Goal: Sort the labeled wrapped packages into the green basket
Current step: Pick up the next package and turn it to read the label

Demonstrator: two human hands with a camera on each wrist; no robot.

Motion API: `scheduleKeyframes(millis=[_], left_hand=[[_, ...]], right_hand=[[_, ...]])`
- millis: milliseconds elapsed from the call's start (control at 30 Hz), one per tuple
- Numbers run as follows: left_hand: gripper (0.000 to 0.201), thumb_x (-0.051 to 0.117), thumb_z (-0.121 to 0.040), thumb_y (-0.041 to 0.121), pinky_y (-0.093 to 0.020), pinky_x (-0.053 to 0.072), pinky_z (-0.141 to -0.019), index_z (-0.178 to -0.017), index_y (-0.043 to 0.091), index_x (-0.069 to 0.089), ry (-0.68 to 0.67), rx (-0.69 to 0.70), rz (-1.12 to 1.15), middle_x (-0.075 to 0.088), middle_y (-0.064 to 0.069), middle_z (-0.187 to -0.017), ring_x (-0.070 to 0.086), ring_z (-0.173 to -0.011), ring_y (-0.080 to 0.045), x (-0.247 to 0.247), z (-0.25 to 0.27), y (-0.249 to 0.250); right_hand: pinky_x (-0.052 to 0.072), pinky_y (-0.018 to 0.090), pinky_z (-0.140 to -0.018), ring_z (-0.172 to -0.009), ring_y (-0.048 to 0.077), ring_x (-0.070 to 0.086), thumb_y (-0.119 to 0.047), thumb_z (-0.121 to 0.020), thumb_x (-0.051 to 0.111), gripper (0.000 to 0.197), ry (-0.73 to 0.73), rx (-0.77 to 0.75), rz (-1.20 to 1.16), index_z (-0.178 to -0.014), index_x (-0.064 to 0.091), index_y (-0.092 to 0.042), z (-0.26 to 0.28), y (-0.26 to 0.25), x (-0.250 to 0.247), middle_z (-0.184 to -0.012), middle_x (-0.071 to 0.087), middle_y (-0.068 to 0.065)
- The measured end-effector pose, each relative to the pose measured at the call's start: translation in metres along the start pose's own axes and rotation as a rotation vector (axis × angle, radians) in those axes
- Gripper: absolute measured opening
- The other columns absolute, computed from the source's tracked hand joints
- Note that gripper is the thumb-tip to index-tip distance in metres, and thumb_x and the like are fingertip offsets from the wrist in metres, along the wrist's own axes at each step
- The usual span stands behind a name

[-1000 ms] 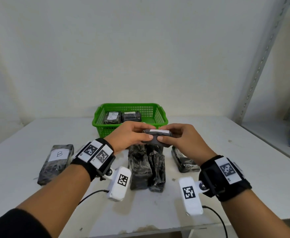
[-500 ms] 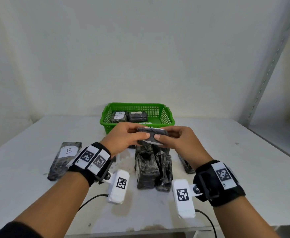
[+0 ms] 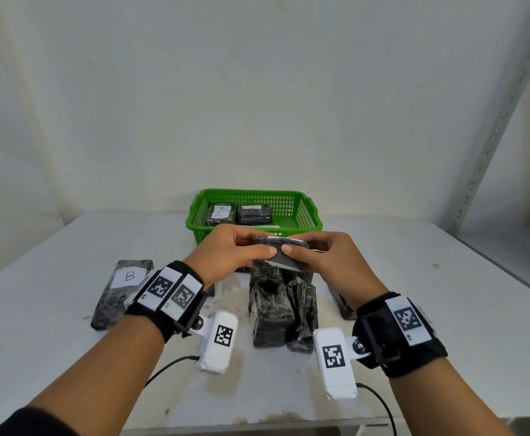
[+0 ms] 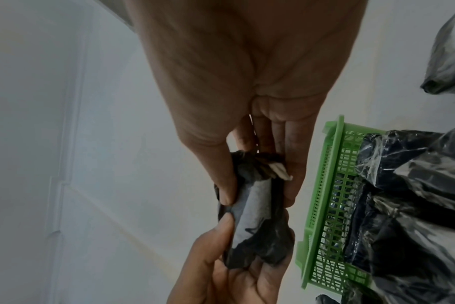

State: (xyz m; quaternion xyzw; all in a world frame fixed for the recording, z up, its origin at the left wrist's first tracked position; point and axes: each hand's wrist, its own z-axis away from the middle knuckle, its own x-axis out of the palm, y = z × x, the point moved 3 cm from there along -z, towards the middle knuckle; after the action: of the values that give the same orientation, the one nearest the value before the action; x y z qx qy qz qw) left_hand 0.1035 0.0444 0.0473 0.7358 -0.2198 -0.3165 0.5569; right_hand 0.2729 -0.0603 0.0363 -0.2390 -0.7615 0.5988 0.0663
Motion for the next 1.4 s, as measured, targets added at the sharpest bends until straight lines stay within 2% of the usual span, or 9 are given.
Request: scheduleKeyframes(millis=[133, 267, 500, 633, 833, 933, 1067, 1233, 1400], left_hand=[[0.026, 0.072, -0.086, 0.007, -0.039, 0.057, -0.090, -0.112, 0.006, 0.072, -0.007, -0.007, 0.013, 0.075, -0.017, -0.103, 0.073, -0.098, -0.030, 0.002, 0.001, -0.003], [0.025, 0.071, -0.087, 0.007, -0.035, 0.059, -0.088, -0.111, 0.005, 0.072, -0.005, -0.021, 0.027, 0.076, -0.014, -0.103, 0.073, -0.098, -0.029, 0.002, 0.001, -0.003], [0.031, 0.069, -0.086, 0.003, -0.049, 0.050, -0.100, -0.118, 0.003, 0.068, -0.061, -0.035, 0.084, 0.073, -0.019, -0.110, 0.069, -0.106, -0.033, 0.001, 0.002, -0.003], [0.028, 0.071, -0.086, 0.007, -0.040, 0.056, -0.094, -0.112, 0.018, 0.074, -0.056, 0.002, -0.030, 0.076, -0.012, -0.104, 0.072, -0.101, -0.024, 0.004, 0.002, 0.003], [0.034, 0.075, -0.083, 0.003, -0.033, 0.056, -0.094, -0.115, 0.014, 0.073, -0.026, 0.063, -0.059, 0.077, -0.006, -0.103, 0.073, -0.101, -0.022, 0.003, 0.003, 0.005], [0.040, 0.075, -0.081, -0.002, -0.030, 0.055, -0.095, -0.118, 0.013, 0.071, -0.021, 0.079, -0.043, 0.076, -0.003, -0.108, 0.071, -0.104, -0.018, 0.000, 0.002, 0.006], [0.054, 0.079, -0.076, -0.001, -0.031, 0.055, -0.094, -0.126, 0.014, 0.065, -0.070, 0.103, -0.025, 0.073, -0.002, -0.116, 0.069, -0.109, -0.016, 0.002, 0.003, 0.007], [0.053, 0.083, -0.071, -0.002, -0.034, 0.056, -0.094, -0.118, 0.015, 0.067, 0.019, 0.165, -0.077, 0.073, 0.002, -0.114, 0.069, -0.109, -0.010, 0.001, 0.002, 0.009], [0.055, 0.081, -0.068, -0.011, -0.033, 0.056, -0.093, -0.116, 0.012, 0.066, 0.007, 0.193, -0.049, 0.071, -0.003, -0.117, 0.067, -0.112, -0.012, 0.004, 0.003, 0.005]], right_hand=[[0.061, 0.051, -0.094, -0.092, 0.026, 0.078, -0.022, -0.082, 0.088, 0.021, 0.019, 0.000, 0.048, -0.099, 0.082, -0.011, -0.001, 0.002, -0.001, -0.093, 0.082, 0.007], [0.062, 0.045, -0.093, -0.093, 0.023, 0.078, -0.022, -0.073, 0.095, 0.034, -0.034, 0.013, 0.050, -0.102, 0.081, -0.012, 0.002, 0.001, 0.002, -0.097, 0.081, 0.007], [0.062, 0.044, -0.093, -0.095, 0.030, 0.078, -0.015, -0.072, 0.095, 0.032, -0.046, 0.032, 0.006, -0.100, 0.082, -0.008, 0.000, -0.003, -0.006, -0.096, 0.081, 0.012], [0.060, 0.050, -0.095, -0.092, 0.025, 0.077, -0.031, -0.069, 0.097, 0.031, -0.009, -0.008, 0.099, -0.093, 0.083, -0.017, -0.004, -0.001, -0.006, -0.091, 0.081, 0.004], [0.061, 0.045, -0.095, -0.096, 0.022, 0.077, -0.026, -0.074, 0.094, 0.030, -0.016, 0.006, 0.071, -0.100, 0.082, -0.017, 0.000, 0.000, -0.004, -0.098, 0.081, 0.004], [0.062, 0.046, -0.094, -0.102, 0.027, 0.077, -0.017, -0.078, 0.091, 0.036, -0.043, 0.075, -0.083, -0.111, 0.078, -0.010, 0.002, 0.002, -0.007, -0.109, 0.078, 0.015], [0.062, 0.040, -0.095, -0.102, 0.019, 0.076, -0.014, -0.074, 0.093, 0.035, 0.016, -0.003, -0.026, -0.107, 0.080, -0.014, 0.003, -0.003, -0.015, -0.107, 0.080, 0.006], [0.062, 0.046, -0.093, -0.106, 0.030, 0.076, -0.011, -0.077, 0.089, 0.049, -0.072, 0.051, -0.129, -0.123, 0.071, -0.017, 0.003, -0.004, -0.012, -0.119, 0.076, 0.009], [0.066, 0.036, -0.080, -0.100, 0.044, 0.076, -0.019, -0.095, 0.074, 0.032, -0.121, 0.207, -0.294, -0.120, 0.071, 0.000, 0.005, -0.004, -0.006, -0.109, 0.078, 0.021]])
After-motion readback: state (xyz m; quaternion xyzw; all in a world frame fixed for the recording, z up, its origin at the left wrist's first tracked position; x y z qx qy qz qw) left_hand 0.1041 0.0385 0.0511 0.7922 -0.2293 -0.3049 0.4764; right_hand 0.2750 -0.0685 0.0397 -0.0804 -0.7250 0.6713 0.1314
